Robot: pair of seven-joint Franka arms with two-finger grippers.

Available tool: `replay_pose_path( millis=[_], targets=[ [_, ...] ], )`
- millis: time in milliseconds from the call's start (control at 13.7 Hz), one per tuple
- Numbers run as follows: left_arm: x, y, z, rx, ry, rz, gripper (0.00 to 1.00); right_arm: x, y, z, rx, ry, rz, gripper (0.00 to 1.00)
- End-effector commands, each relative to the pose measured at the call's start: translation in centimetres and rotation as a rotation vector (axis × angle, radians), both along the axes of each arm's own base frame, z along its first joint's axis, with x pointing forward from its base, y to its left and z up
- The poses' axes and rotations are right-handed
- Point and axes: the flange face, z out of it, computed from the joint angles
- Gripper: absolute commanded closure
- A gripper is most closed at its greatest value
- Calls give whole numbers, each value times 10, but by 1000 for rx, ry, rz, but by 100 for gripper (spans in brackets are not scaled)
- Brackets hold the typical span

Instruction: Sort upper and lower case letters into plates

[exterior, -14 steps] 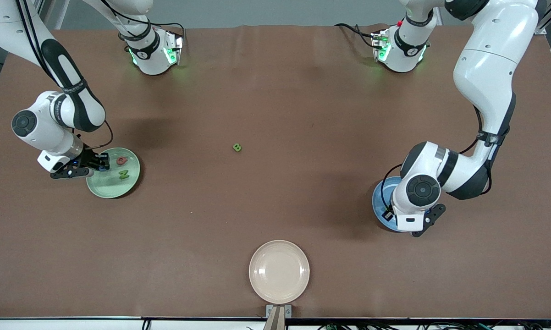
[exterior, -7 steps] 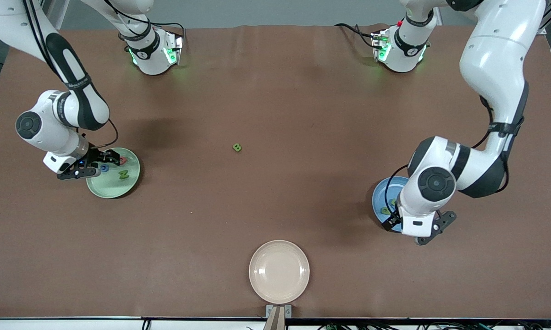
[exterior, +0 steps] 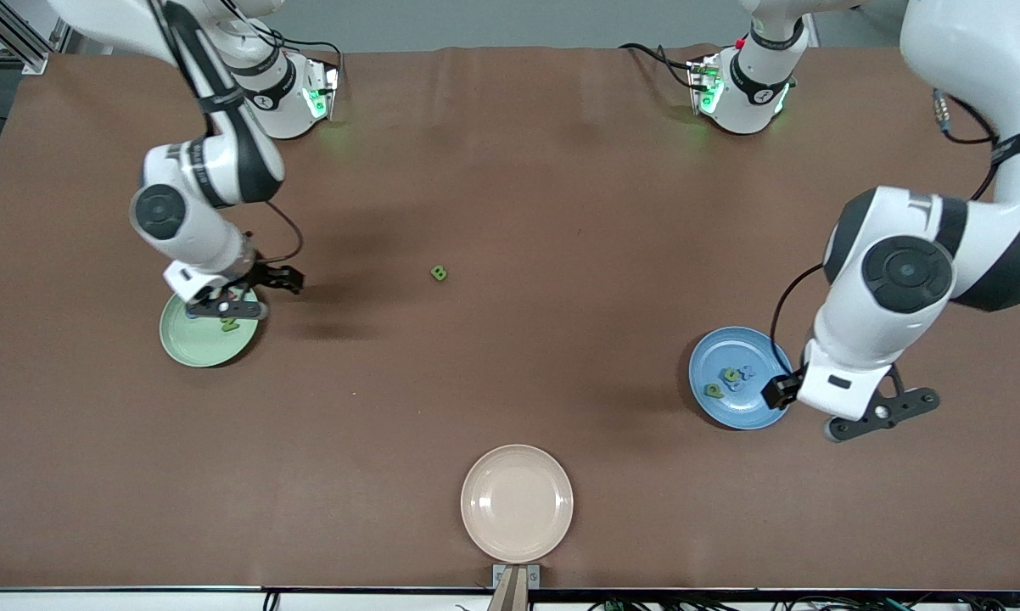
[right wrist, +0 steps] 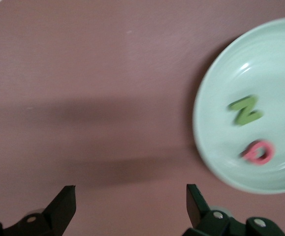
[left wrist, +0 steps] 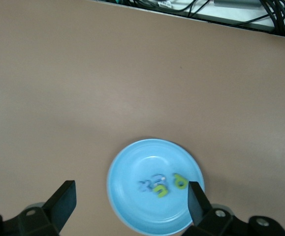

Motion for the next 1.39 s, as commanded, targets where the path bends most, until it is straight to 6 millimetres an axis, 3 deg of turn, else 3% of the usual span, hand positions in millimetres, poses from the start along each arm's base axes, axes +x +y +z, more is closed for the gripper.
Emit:
replay_pose_path(
  millis=[0, 292, 585, 658, 950, 1170, 1316],
  targets=[
    [-25, 3, 51, 11, 20, -75, 0, -24, 60, 0, -5, -9, -199, 1],
    [-47, 38, 109, -75, 49, -168, 0, -52, 133, -16, 2, -40, -444, 1],
    [-66, 53, 134, -126, 104, -234, 0, -68, 178, -50, 28, -72, -580, 1],
    [-74, 56, 149, -142, 95, -260, 0, -71, 191, -56, 27, -71, -596, 1],
    [-102, 88, 170, -227, 174, -253, 0, -74, 237, -72, 18, -65, -624, 1],
    [-121, 95, 182, -222, 216, -235, 0, -69, 244, -82, 10, -65, -628, 1],
    [-143, 82, 185, -219, 233, -234, 0, -69, 246, -87, 2, -63, -621, 2]
  ],
)
